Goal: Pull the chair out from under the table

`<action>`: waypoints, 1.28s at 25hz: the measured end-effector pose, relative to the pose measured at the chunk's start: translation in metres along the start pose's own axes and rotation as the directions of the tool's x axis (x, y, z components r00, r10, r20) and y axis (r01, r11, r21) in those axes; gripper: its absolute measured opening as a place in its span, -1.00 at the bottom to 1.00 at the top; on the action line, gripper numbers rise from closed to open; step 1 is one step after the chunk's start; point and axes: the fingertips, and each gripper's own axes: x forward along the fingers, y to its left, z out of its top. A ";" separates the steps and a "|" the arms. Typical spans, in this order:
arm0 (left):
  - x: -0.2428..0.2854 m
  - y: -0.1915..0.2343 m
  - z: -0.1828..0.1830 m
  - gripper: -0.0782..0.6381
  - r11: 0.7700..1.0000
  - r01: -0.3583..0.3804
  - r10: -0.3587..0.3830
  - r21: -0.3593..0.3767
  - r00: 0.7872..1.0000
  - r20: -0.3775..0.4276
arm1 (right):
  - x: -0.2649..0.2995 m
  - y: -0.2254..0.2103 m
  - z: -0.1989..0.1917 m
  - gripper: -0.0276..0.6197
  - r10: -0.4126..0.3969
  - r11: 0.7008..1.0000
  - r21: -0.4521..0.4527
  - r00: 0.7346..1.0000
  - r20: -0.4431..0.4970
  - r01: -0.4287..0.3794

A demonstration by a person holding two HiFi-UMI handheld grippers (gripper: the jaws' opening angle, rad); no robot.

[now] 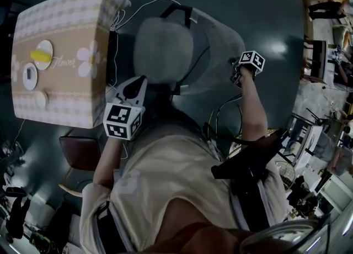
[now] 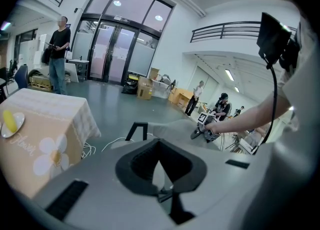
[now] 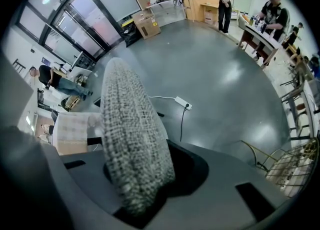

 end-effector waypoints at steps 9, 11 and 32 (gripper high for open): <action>-0.002 0.001 -0.004 -0.76 1.000 -0.001 0.001 0.001 1.000 -0.004 | 0.001 0.001 0.000 -0.61 0.005 1.000 -0.010 1.000 -0.006 -0.005; -0.003 0.002 -0.005 -0.76 1.000 -0.004 0.004 -0.001 1.000 -0.007 | 0.000 0.000 -0.001 -0.61 0.004 1.000 -0.006 1.000 -0.005 -0.004; -0.012 -0.023 -0.011 -0.76 0.998 -0.007 0.010 0.063 0.999 -0.038 | -0.014 -0.029 -0.003 -0.61 0.009 1.000 -0.022 1.000 -0.013 -0.010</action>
